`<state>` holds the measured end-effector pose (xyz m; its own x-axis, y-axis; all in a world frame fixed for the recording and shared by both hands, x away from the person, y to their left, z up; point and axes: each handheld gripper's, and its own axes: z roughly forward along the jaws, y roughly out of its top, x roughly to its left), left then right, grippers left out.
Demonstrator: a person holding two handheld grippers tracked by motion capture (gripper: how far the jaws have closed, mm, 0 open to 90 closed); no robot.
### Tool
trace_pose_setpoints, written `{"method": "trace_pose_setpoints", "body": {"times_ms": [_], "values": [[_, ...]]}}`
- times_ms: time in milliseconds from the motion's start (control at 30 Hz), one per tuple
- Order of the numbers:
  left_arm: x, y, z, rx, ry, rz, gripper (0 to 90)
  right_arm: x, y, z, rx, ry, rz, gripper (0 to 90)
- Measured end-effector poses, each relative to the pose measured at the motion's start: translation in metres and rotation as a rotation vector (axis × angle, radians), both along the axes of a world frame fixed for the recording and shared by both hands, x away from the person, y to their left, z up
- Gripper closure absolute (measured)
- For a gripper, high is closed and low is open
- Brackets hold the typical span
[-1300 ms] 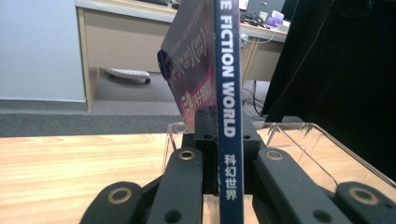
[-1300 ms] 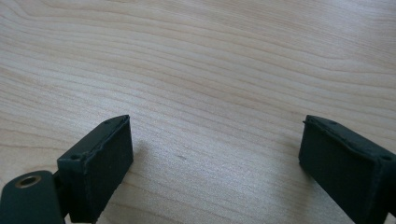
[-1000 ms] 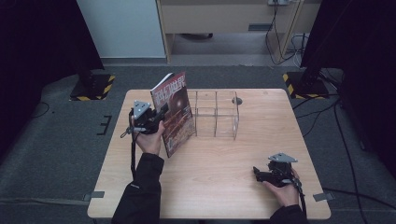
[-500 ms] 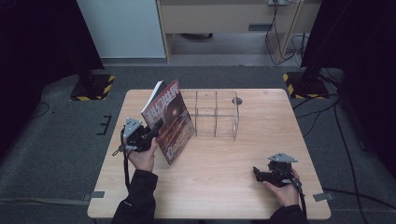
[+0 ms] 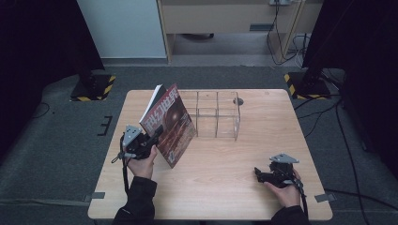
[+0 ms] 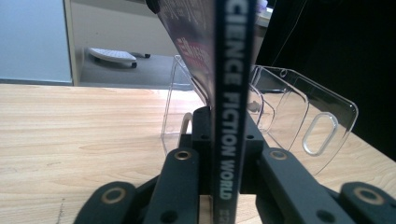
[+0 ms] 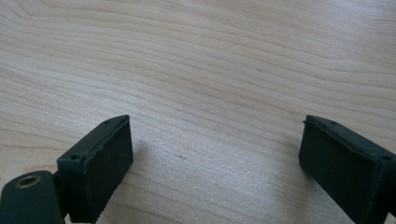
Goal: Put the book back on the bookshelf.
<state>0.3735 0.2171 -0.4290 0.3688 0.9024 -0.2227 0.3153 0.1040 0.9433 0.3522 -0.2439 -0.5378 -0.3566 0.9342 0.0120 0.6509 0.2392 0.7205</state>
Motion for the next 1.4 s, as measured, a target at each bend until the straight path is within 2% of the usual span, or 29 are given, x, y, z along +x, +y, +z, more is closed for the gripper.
{"method": "trace_pose_setpoints", "body": {"times_ms": [100,200,333,433,533,600,867,1067,1300,1400], "values": [[0.004,0.001,0.001,-0.002,0.007,0.006,73.1,0.0,0.0,0.0,0.0,0.0,0.0,10.1],[0.01,0.001,0.003,-0.007,-0.001,-0.012,69.4,0.0,0.0,0.0,0.0,0.0,0.0,10.0],[0.016,-0.003,0.005,-0.007,-0.002,-0.028,69.8,0.0,0.0,0.0,0.0,0.0,0.0,10.0],[0.02,-0.006,0.007,0.008,0.002,-0.019,74.2,0.0,0.0,0.0,0.0,0.0,0.0,10.0],[0.022,-0.007,0.007,-0.012,0.006,-0.024,80.6,0.0,0.0,0.0,0.0,0.0,0.0,10.0],[0.022,-0.008,0.008,-0.042,0.001,-0.025,82.9,0.0,0.0,0.0,0.0,0.0,0.0,10.0],[0.022,-0.018,0.013,-0.048,-0.025,-0.002,83.4,0.0,0.0,0.0,0.0,0.0,0.0,10.0],[0.03,-0.023,0.023,-0.08,-0.057,0.023,83.4,0.0,0.0,0.0,0.0,0.0,0.0,10.0],[0.041,-0.029,0.031,-0.082,-0.091,0.066,83.4,0.0,0.0,0.0,0.0,0.002,0.001,10.0],[0.047,-0.03,0.03,-0.088,-0.092,0.076,83.4,0.0,0.0,0.0,-0.002,0.0,0.002,10.0]]}}
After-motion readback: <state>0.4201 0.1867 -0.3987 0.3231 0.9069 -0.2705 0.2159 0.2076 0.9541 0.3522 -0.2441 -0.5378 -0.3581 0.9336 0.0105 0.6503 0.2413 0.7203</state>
